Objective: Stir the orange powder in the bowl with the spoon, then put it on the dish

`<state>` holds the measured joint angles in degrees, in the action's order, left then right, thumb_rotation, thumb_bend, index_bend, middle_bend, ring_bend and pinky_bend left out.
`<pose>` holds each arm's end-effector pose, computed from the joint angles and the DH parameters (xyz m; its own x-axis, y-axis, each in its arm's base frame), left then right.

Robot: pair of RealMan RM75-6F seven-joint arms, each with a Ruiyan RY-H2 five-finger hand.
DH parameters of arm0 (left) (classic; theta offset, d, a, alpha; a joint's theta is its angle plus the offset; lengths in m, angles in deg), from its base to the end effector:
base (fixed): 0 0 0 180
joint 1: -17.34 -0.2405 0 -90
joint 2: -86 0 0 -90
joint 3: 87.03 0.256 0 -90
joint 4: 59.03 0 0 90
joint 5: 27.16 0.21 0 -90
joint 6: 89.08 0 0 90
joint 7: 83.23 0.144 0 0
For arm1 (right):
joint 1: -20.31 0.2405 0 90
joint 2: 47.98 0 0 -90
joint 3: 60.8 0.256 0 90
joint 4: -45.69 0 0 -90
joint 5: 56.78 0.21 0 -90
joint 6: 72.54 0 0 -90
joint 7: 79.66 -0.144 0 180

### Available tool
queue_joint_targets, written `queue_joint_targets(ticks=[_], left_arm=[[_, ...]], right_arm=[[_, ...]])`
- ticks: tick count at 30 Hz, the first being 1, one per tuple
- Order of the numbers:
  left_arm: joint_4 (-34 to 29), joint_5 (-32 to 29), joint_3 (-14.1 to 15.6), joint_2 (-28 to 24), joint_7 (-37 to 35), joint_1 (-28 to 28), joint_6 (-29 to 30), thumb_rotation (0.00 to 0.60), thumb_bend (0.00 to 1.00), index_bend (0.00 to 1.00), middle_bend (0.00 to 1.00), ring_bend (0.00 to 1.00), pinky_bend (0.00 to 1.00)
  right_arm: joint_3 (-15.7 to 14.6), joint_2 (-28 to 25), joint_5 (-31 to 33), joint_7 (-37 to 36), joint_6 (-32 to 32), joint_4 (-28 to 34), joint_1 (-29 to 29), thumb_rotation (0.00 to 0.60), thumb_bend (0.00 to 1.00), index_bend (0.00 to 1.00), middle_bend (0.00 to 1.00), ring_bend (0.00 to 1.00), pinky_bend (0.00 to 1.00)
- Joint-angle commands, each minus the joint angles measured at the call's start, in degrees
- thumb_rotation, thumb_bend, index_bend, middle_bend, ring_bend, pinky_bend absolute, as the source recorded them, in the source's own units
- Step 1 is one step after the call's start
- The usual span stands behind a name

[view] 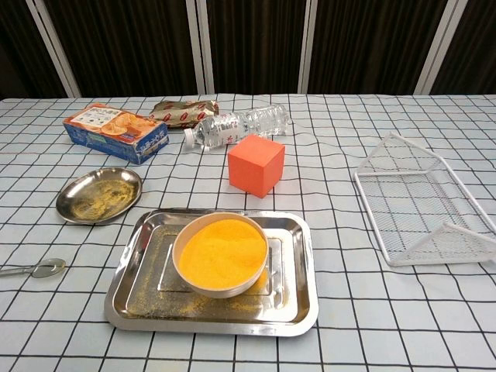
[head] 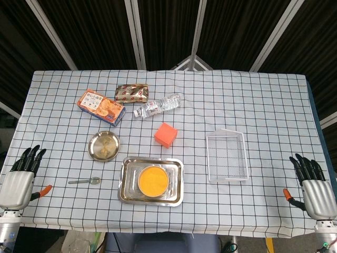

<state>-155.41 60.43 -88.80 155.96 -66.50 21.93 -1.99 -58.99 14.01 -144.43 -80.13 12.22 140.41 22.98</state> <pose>-0.2832 0.1735 0.1228 0.5046 -0.0101 0.8633 0.8625 -0.0379 -0.5046 -0.3101 -0.1649 0.1622 0.3862 -0.0416 0.9215 -0.9223 -0.0041 0.3864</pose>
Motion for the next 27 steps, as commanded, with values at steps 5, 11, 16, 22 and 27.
queue_joint_targets(ticks=[5,11,16,22,27], left_arm=[[-0.3,0.2,0.3,-0.2,-0.1,0.0,-0.2,0.6,0.01,0.0,0.0,0.0,0.12],[-0.9,0.0,0.7,-0.8,0.1,0.2,-1.3,0.6,0.01,0.0,0.0,0.0,0.02],[-0.8,0.2,0.9,-0.9,-0.2,0.4,-1.7,0.6,0.01,0.0,0.0,0.0,0.02],[-0.7,0.1,0.9,-1.0,-0.3,0.5,-1.9,0.6,0.01,0.0,0.0,0.0,0.02],[-0.9,0.0,1.1,-1.1,-0.1,0.6,-2.3,0.6,0.01,0.0,0.0,0.0,0.02]], right_arm=[[0.0,0.0,-0.2,-0.1,0.3,-0.1,-0.1,0.6,0.36,0.0,0.0,0.0,0.0],[-0.1,0.0,-0.6,-0.1,0.5,-0.3,-0.1,0.6,0.36,0.0,0.0,0.0,0.0],[-0.1,0.1,-0.5,-0.2,0.4,-0.3,-0.1,0.6,0.36,0.0,0.0,0.0,0.0],[-0.1,0.1,-0.5,-0.2,0.2,-0.3,0.0,0.6,0.36,0.0,0.0,0.0,0.0],[-0.1,0.1,-0.6,-0.2,0.4,-0.3,0.0,0.6,0.36,0.0,0.0,0.0,0.0]])
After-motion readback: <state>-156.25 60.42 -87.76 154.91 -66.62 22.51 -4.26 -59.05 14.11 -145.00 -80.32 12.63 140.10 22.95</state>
